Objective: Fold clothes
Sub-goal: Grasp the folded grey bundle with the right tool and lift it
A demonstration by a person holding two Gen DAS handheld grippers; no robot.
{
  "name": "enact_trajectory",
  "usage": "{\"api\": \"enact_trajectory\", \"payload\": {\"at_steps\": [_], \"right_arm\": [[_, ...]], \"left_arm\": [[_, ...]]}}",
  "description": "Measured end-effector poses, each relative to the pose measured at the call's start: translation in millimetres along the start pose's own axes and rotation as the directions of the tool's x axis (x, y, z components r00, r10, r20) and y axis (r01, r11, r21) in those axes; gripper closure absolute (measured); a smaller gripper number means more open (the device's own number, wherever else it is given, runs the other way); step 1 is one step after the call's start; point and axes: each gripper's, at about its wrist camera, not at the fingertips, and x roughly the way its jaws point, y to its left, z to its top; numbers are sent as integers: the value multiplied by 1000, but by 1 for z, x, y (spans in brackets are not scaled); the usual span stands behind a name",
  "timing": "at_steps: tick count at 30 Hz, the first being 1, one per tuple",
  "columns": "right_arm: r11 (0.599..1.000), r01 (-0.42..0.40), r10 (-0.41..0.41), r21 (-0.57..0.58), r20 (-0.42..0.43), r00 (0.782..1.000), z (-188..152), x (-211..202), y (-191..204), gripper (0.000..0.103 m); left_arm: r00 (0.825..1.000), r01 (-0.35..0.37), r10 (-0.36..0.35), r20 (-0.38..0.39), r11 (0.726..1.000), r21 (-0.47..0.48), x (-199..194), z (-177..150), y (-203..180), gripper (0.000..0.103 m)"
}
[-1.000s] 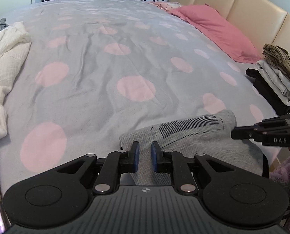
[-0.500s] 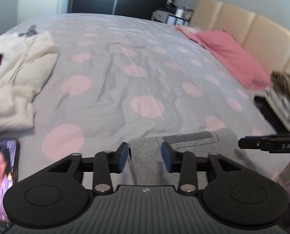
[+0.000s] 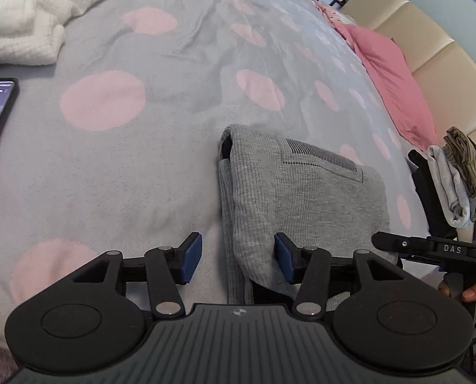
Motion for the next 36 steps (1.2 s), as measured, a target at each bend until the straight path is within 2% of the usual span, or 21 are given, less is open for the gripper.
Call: {"api": "enact_trajectory", "payload": {"at_steps": [7,10,12,15,17,20,24,29,33,36], "right_arm": [[998,-57,57,-16,-12,998,2,18,-4,50],[997,-69,69,-40,-6,998,2,23,-1,53],[996,-85,85,-39,-4,996,4,25,-1,60],[993,-111,111,-34,-3,994,5,28,-1,68],[991,-128,128,-26,4,992,4,27,-1,73],[989,-151,151,-5,28,988,4,19,-2,78],[983,-182,182,-4,70,981,7,1,1,81],[969,-246,242,14,134,961,15,-34,8,81],[956,-294,285,17,200,937,34,-76,8,81],[959,-284,276,2,235,932,57,-116,4,81]], "left_arm": [[999,42,-42,6,998,38,19,4,-2,55],[999,47,-49,16,996,71,23,3,-7,55],[998,52,-54,24,995,88,25,3,-10,55],[997,58,-62,36,993,102,26,3,-14,63],[997,62,-67,46,992,110,22,4,-16,74],[995,68,-77,66,990,122,13,4,-19,83],[990,86,-100,97,987,138,-3,6,-26,86],[974,131,-163,159,972,194,-33,16,-53,86],[958,165,-214,191,956,242,-55,40,-88,86],[941,213,-275,197,934,286,-63,62,-129,86]]}}
